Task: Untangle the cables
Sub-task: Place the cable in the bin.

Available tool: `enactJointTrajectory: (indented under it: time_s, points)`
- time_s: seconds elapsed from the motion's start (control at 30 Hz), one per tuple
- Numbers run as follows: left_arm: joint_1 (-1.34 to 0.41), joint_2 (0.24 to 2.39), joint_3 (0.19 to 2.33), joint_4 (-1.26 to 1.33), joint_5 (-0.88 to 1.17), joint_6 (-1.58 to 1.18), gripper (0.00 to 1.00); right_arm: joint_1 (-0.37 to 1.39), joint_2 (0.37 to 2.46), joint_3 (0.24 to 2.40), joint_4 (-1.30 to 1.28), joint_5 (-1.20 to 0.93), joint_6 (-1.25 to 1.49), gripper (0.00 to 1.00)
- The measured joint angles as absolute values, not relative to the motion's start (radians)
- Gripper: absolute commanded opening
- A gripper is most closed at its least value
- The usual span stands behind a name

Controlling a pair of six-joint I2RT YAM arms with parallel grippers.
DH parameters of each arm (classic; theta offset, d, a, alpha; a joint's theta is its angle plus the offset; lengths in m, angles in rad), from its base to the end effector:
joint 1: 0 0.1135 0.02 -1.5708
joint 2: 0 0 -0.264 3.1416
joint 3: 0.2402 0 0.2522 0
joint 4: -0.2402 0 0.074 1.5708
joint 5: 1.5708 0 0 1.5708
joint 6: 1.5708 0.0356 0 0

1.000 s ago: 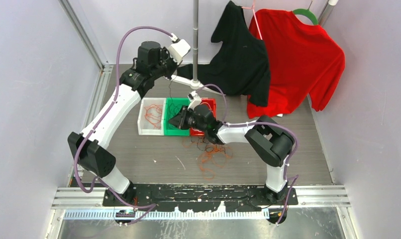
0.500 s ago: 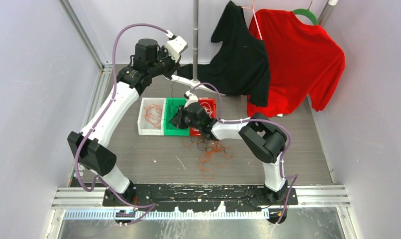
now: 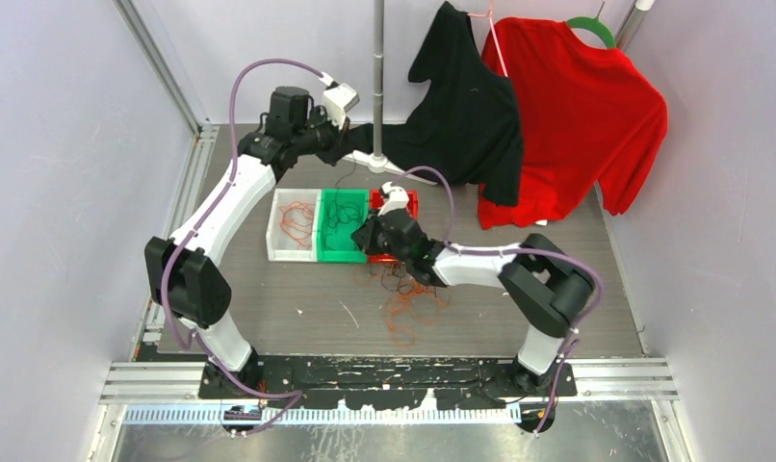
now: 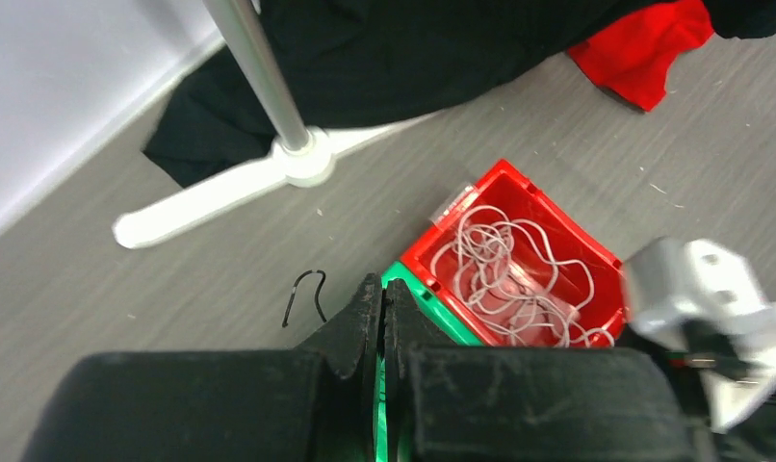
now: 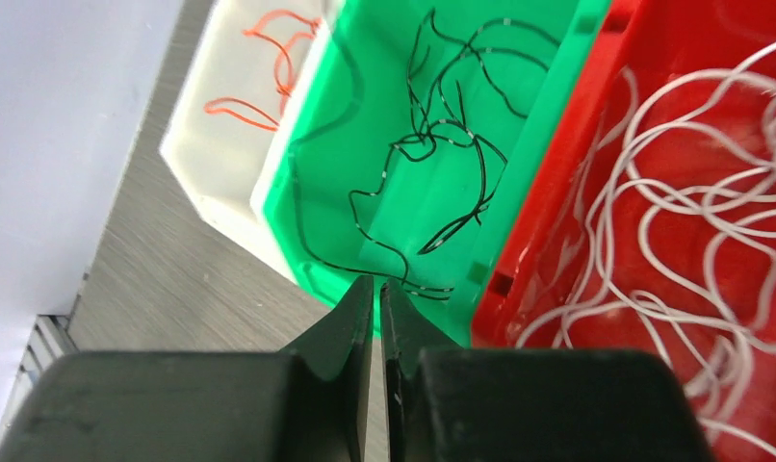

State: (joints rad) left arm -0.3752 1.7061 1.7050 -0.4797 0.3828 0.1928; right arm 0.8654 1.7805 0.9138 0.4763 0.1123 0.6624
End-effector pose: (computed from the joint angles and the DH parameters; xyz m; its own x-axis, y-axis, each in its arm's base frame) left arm 0.3631 -0.1573 0.3853 -0.2982 0.3085 -0.9033 0.7185 0.6955 0.0003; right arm 0.2497 0.2870 0.1822 -0.6185 0.2163 -0.7554 -0.3918 0.7484 0.5351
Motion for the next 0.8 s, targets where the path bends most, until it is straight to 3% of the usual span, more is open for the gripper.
enactJointTrajectory:
  time_s: [0.3,0.8]
  points:
    - [-0.384,1.701,1.506,-0.441,0.363,0.104,0.00,0.867,1.472,0.762,0.486,0.219,0.629,0.15]
    - [-0.472,1.693,1.297,-0.374,0.167,0.216,0.00,0.851,1.297,0.576,0.484,0.355,0.629,0.15]
